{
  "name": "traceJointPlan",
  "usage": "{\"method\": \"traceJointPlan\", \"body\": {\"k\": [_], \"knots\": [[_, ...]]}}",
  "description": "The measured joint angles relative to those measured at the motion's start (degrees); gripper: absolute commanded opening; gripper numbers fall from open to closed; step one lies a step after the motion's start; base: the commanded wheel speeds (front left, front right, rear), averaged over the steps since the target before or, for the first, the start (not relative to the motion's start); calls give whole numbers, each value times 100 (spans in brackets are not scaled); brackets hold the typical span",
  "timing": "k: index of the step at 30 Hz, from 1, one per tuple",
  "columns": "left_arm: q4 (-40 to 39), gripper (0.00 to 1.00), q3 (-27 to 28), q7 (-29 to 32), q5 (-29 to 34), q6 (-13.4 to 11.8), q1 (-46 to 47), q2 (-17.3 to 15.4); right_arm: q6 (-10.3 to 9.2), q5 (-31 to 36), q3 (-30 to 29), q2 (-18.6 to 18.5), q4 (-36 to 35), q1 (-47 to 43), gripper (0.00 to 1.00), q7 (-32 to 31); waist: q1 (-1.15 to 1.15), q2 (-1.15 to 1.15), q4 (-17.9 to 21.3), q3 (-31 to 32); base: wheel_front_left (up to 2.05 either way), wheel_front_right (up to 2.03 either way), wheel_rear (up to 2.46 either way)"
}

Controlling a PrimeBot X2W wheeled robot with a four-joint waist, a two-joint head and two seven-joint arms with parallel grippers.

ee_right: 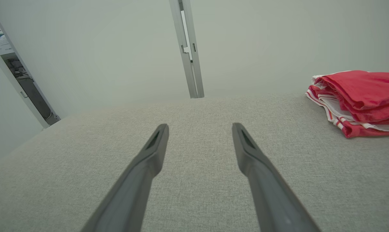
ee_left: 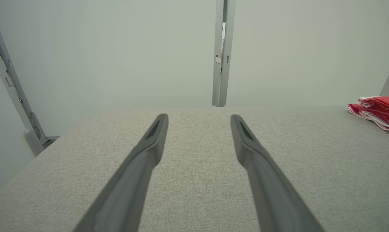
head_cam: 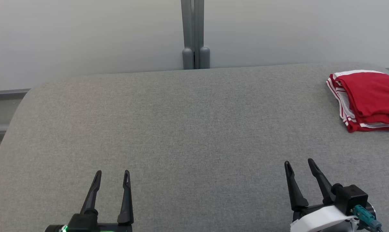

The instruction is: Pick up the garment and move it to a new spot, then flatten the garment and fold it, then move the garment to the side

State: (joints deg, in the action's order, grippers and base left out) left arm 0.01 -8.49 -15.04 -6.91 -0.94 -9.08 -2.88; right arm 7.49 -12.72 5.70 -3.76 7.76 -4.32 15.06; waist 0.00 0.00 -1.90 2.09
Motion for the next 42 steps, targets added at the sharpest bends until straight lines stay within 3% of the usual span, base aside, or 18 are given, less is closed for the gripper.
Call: {"method": "traceJointPlan", "body": {"k": [4, 5, 10, 25, 42], "knots": [[15, 100, 11, 0, 96, -26, 1, 0, 0, 0, -2, 16, 1, 0, 100, 0, 0, 0, 5, -10, 0, 0, 0], [42, 0, 5, 1, 93, -33, 1, 1, 0, -1, 2, 21, 26, -2, 0, -1, 0, 0, 8, -10, 0, 0, 0], [241, 0, -27, 34, -12, -33, -15, 2, 0, -88, 21, 29, 226, -70, 0, -27, 0, 0, 10, -14, 0, 0, 0], [469, 0, 118, 339, -1804, 116, 143, -69, -1, -1700, -110, -19, 311, 31, 0, -365, 0, 0, 32, -40, 0, 0, 0], [724, 0, 293, 642, -3428, 290, 451, -145, -1, -3205, -271, -51, 376, 253, 0, -699, 0, 0, 56, -68, 0, 0, 0]]}}
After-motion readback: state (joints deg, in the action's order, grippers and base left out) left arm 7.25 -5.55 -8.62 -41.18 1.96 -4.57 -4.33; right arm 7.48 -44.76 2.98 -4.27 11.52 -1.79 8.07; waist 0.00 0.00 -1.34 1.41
